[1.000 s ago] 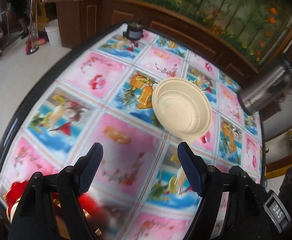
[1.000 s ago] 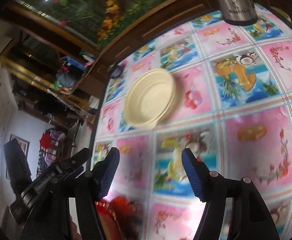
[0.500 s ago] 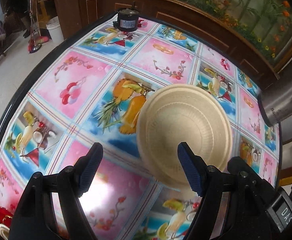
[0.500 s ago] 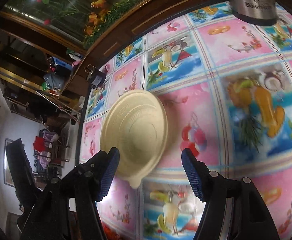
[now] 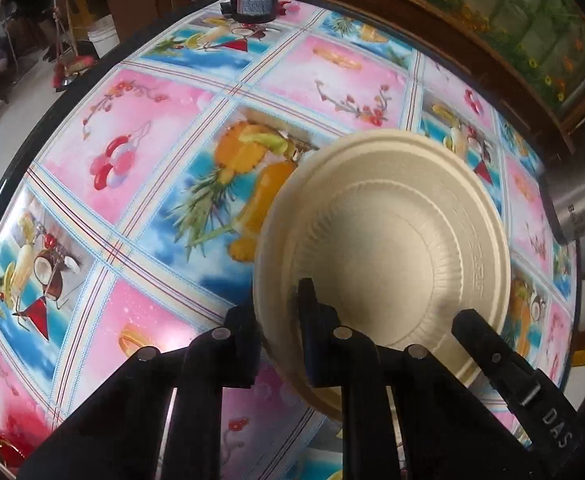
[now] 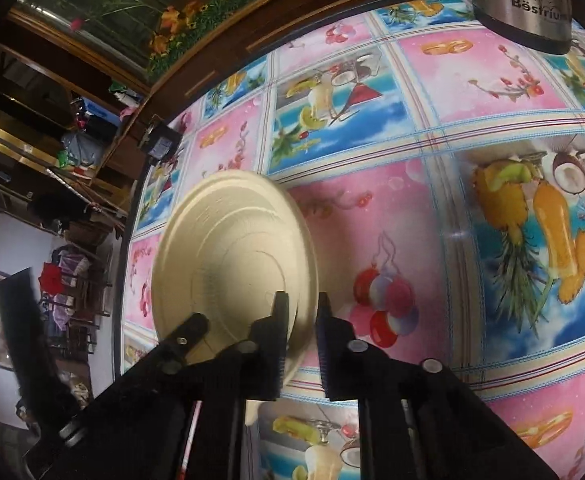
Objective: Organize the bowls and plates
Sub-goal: 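Grasp the rim of the beige plate with the left gripper and lift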
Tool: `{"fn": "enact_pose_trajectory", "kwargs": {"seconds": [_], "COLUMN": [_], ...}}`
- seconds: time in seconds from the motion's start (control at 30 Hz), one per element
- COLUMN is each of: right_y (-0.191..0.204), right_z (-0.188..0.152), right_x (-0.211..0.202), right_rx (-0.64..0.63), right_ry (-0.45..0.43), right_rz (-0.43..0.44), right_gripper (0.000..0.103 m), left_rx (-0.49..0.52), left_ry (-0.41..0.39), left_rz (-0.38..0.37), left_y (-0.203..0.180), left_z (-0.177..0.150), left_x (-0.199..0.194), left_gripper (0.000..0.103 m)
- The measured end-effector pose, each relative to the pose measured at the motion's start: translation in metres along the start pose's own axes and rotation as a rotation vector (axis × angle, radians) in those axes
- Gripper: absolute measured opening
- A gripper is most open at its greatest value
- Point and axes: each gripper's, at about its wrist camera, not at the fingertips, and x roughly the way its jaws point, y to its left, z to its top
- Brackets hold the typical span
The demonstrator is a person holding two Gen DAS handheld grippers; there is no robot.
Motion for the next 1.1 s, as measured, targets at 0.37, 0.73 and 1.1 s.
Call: {"fn": "enact_pose_trajectory", "kwargs": {"seconds": [0.37,0.73,1.1], "right_y": [0.001,0.002,-0.006], "right_z": [-0.026,-0.075,-0.120], "right_x": [-0.024,-0.079,-0.130], "right_rx": [-0.024,-0.049,-0.060], "right_ry": [-0.018,-0.075,-0.146], "right_rz": [-0.005,-0.009,-0.025], "right_gripper": [0.011,0.011,0.011], "left_rx": [0.042,0.075,0.131], "left_ry": [-0.023,-0.063,-0.117], "left_rz": [0.005,-0.034,-0.078], "left_y": [0.002,0.007,0.002], "left_z": [-0.026,-0.071,-0.113], "left_x": [-0.027,-0.071,-0.105], "left_gripper": [0.013,0.014,0.014]}}
